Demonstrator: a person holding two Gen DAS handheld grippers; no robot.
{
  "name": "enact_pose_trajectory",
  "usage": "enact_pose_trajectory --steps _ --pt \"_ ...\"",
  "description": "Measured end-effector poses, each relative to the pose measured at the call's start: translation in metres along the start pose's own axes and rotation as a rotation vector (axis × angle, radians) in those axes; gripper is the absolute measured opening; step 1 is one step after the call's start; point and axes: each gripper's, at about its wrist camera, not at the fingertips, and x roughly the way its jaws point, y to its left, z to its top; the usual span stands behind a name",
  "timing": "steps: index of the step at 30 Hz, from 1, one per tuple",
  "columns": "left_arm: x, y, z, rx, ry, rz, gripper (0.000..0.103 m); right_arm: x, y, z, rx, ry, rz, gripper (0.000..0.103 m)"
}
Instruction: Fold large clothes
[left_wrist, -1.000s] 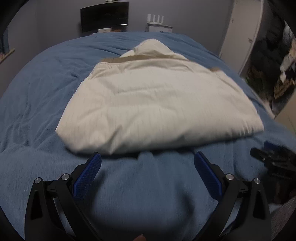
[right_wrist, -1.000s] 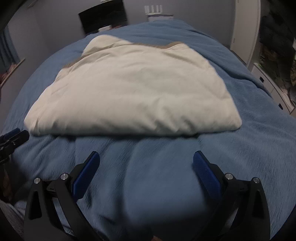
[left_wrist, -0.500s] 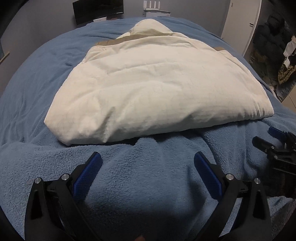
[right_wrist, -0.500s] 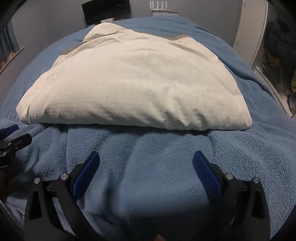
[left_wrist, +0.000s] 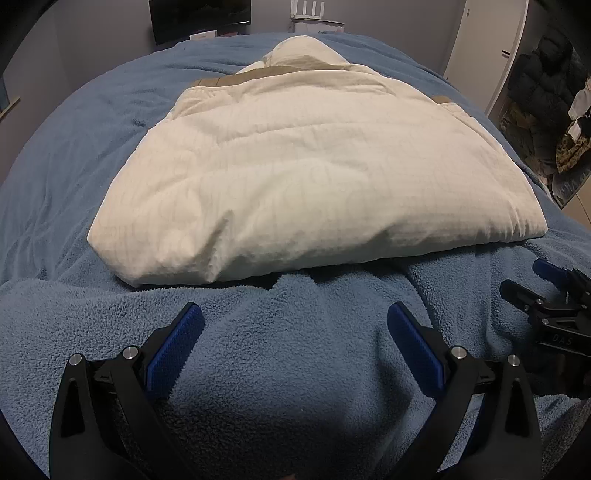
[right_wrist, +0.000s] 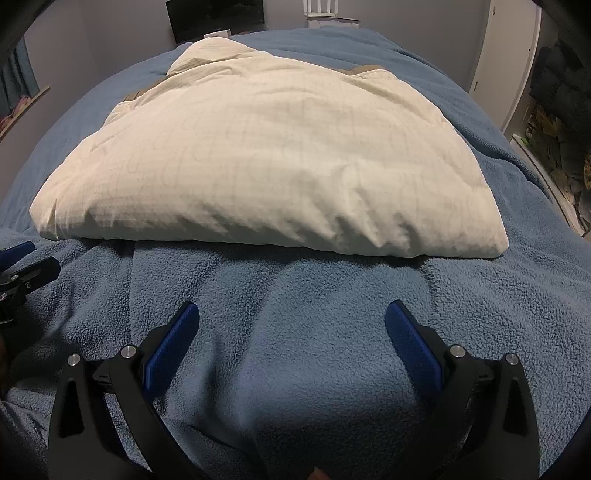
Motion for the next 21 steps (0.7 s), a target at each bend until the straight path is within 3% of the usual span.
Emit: enact_pose_trajectory --steps 21 --pt "0.0019 0.0006 0.0 0.001 0.004 -0.002 0.097 0.0024 -0.0022 -0.0007 -0.001 0.006 -0.001 0.097"
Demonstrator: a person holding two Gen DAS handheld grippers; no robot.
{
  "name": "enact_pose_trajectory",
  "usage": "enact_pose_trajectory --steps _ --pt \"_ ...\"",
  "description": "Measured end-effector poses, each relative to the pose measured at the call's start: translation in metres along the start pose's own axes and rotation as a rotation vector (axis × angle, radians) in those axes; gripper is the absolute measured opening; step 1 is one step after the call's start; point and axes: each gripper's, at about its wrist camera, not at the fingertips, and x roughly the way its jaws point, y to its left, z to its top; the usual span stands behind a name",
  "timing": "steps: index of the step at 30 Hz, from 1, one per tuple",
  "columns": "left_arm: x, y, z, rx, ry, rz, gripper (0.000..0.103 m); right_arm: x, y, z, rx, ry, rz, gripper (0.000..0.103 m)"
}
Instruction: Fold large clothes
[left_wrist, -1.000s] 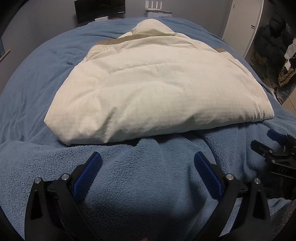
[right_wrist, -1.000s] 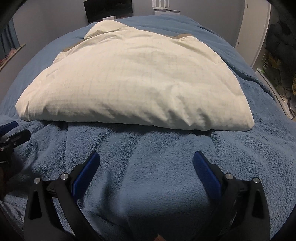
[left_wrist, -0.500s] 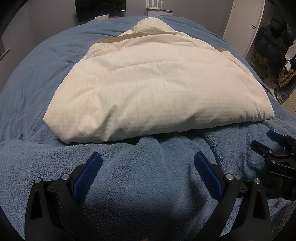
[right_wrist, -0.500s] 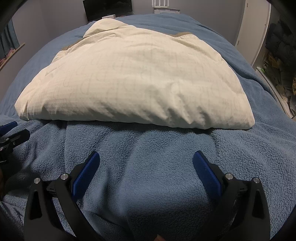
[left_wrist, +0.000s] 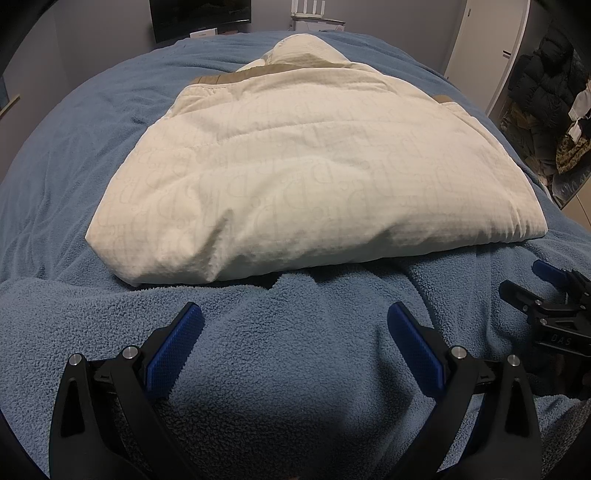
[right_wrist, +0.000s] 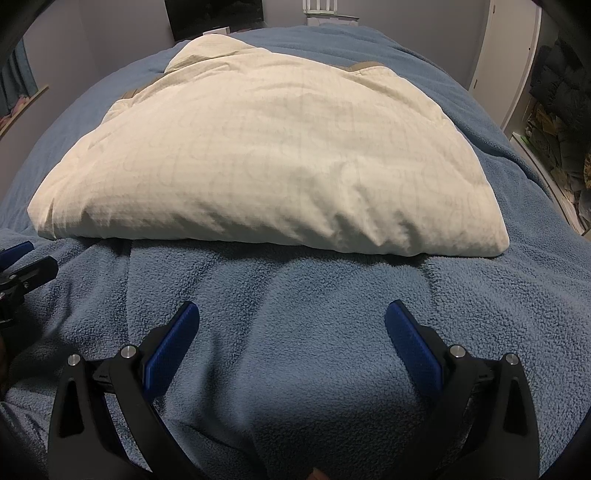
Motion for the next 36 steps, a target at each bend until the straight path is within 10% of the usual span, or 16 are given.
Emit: enact_pose_trajectory --steps 36 --pt "0.001 0.0004 -0.0009 0.017 0.007 0.0 0.097 0.0016 -0.0007 -0.0025 0.0 0.008 -0.001 0.097"
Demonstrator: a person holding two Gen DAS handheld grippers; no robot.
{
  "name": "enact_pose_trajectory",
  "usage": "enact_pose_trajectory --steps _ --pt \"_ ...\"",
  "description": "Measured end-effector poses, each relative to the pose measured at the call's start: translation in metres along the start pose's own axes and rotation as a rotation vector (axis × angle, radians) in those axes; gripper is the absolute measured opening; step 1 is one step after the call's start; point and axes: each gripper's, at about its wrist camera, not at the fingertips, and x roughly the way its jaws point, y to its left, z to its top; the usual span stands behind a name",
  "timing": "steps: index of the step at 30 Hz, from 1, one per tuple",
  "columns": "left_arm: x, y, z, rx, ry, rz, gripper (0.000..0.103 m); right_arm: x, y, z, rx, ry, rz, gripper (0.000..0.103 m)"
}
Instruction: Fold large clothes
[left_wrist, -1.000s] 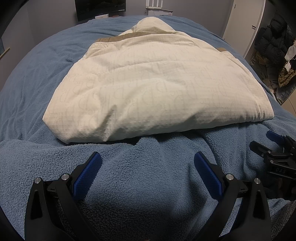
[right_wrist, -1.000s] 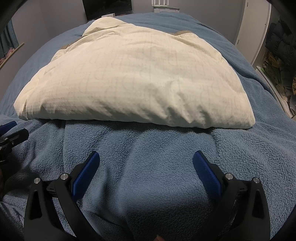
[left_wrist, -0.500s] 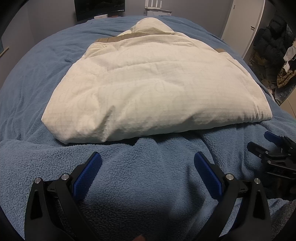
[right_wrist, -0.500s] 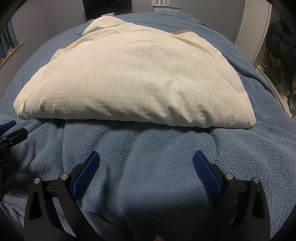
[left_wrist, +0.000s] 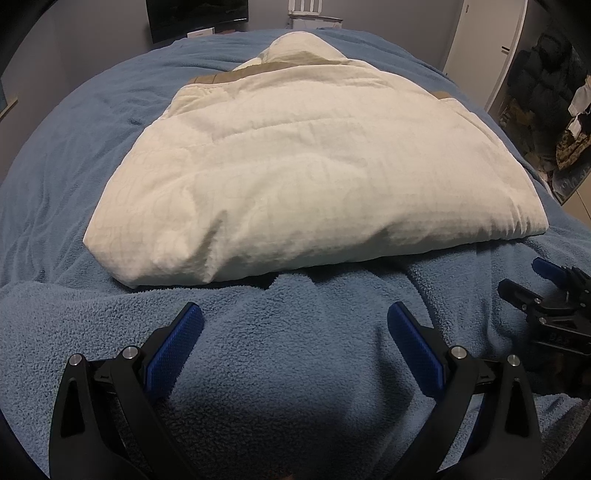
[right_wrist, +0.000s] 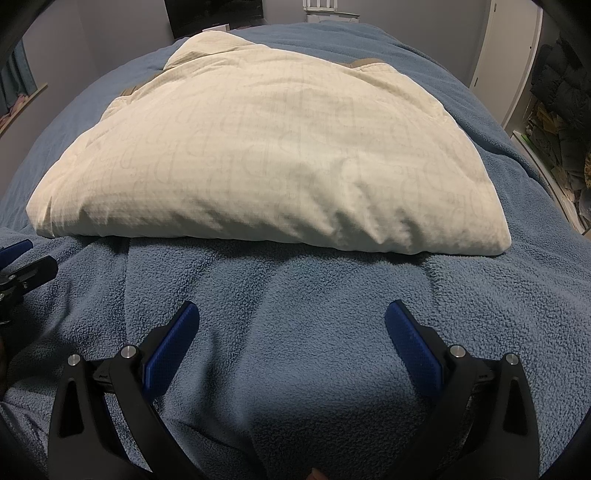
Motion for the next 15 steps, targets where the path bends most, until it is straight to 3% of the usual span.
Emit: enact_pose_trajectory --steps 12,15 --pt "0.002 0.002 0.001 -0.001 0.013 0.009 0.097 0.0 0.0 -0.001 0.001 0.004 0.002 0.097" --pt "0.0 0.006 0.005 -0.017 0.029 0.015 0.097 -0.013 -0.013 0.004 0.056 -0.015 0.054 0.096"
